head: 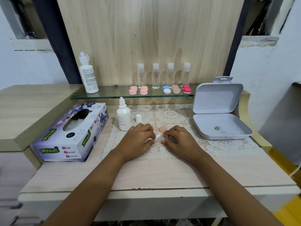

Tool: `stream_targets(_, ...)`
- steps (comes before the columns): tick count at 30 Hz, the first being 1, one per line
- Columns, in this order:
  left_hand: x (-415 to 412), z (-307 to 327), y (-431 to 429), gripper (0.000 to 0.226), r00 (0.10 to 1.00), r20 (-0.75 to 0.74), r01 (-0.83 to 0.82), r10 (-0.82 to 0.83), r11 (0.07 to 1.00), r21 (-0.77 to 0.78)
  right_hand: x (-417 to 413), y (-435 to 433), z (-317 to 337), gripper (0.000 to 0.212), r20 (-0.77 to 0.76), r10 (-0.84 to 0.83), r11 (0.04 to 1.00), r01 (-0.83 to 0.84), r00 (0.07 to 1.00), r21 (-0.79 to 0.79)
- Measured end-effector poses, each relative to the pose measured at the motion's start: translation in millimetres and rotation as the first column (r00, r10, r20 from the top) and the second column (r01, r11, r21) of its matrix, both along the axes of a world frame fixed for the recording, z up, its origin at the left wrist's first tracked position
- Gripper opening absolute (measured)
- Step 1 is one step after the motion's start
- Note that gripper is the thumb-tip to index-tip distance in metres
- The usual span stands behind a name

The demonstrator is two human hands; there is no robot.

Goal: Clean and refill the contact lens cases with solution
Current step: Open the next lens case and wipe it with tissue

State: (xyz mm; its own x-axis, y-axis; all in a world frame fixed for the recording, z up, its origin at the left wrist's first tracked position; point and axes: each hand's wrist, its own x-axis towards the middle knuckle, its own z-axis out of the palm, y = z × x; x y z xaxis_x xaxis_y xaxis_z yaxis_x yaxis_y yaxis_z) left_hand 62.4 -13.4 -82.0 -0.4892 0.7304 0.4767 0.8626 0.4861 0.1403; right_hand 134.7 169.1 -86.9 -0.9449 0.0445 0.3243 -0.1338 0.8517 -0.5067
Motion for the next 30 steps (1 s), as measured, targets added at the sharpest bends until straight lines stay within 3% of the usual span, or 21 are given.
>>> stream_targets(6,4.7,0.8,3.9,0.003,0.931,0.366,-0.065,0.003,0.985,0.157,0.5,-1.1,-0.6,0.032,-0.010,-0.017,0.999,0.017,1.000,0.028)
stream_targets(9,5.9,5.1,4.1,0.005,0.853,0.522,-0.129,-0.012,0.964,0.233,1.6,-3.0,-0.4,0.052,-0.032,-0.029,0.998,0.031,0.999,0.050)
stream_targets(12,6.3,10.5,1.6,0.013,0.780,0.624,-0.186,-0.037,0.939,0.288,0.9,-3.4,-1.6,0.051,-0.038,-0.034,0.997,0.037,0.999,0.068)
stream_targets(15,5.8,15.3,-2.2,0.013,0.759,0.649,-0.211,-0.053,0.923,0.322,0.8,-3.4,-1.0,0.043,-0.037,-0.034,0.996,0.037,0.999,0.083)
stream_targets(22,9.1,18.6,-2.7,0.010,0.755,0.634,-0.254,-0.166,0.819,0.516,4.2,-4.5,-0.7,0.050,-0.075,-0.005,0.992,0.015,0.997,0.128)
stream_targets(27,14.7,17.4,4.2,0.009,0.752,0.620,-0.228,-0.222,0.796,0.561,5.3,-6.3,3.0,0.057,-0.206,-0.008,1.000,0.011,0.979,0.012)
stream_targets(30,16.8,17.0,7.6,0.007,0.733,0.621,-0.215,-0.276,0.773,0.597,2.8,-7.0,3.3,0.042,-0.304,0.020,0.998,-0.039,0.952,-0.059)
